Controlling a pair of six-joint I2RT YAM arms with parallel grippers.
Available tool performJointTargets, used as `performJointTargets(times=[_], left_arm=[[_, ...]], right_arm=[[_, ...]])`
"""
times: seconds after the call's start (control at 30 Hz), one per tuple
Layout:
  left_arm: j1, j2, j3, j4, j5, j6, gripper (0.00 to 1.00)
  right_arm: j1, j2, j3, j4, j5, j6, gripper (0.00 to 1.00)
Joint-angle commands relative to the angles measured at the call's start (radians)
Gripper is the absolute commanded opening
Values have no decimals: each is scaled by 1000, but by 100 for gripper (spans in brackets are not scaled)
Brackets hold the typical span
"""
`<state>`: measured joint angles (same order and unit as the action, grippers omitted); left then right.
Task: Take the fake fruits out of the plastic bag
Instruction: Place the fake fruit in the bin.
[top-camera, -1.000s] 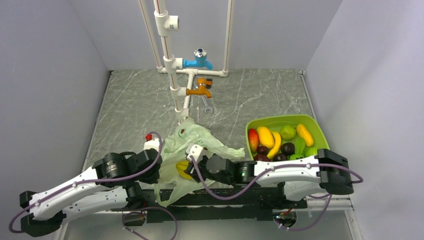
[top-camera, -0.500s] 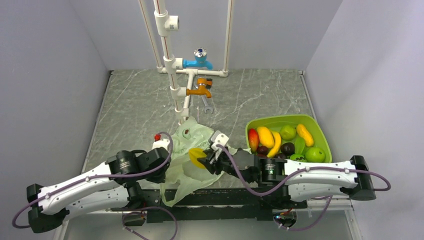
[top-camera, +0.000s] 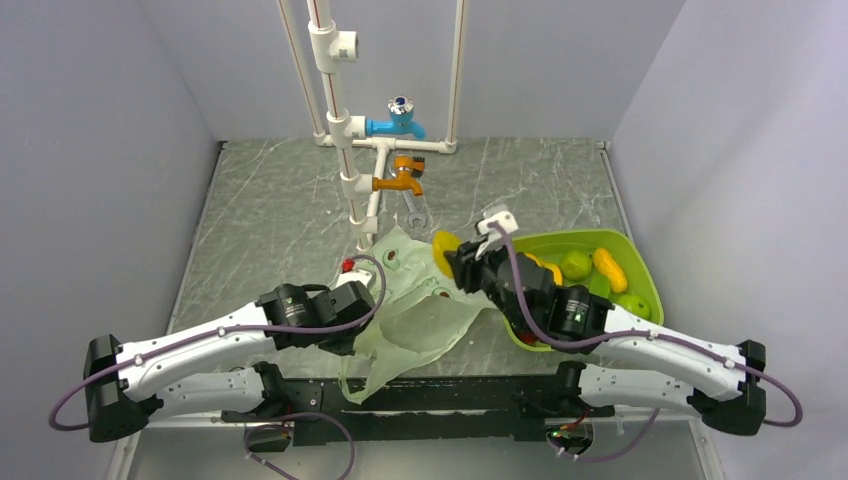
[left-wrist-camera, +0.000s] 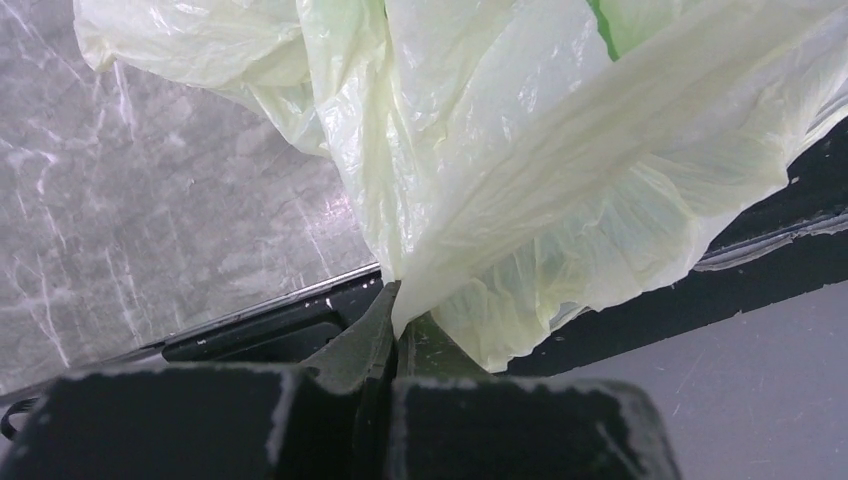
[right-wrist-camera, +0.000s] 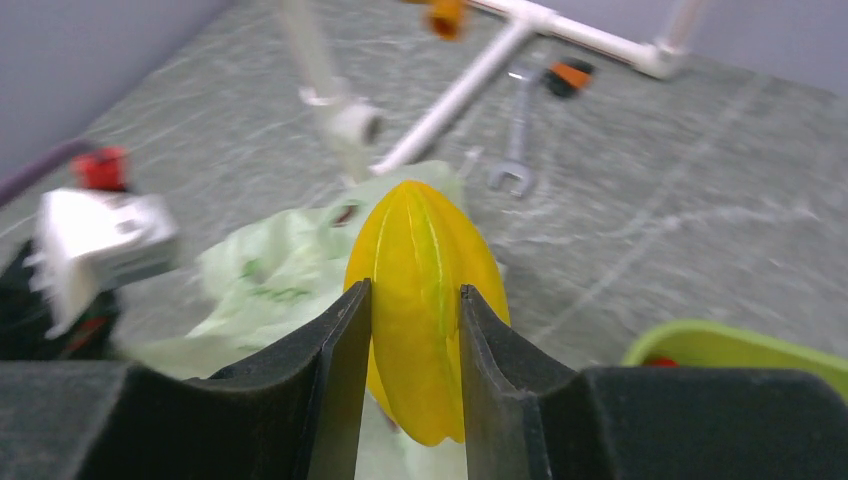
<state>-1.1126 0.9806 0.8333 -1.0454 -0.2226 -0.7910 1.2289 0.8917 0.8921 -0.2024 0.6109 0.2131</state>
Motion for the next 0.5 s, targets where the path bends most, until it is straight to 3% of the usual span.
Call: performJointTargets(times=[0.0,0.13,0.27,0.47], left_arm=[[-5,43,66,14,-17,31,9],[-4,28,85,-3,-33,25,43],[-4,-30,111,-12,-38,28,64],[-4,-135,174,-74,-52,28,70]], right_arm=[[-143,-22,48,-147,68,95,0],[-293,-16,43,-257,100,172,0],[-454,-34,3,-320,101,247,0],[-713,-35,-61,-377,35,301,0]])
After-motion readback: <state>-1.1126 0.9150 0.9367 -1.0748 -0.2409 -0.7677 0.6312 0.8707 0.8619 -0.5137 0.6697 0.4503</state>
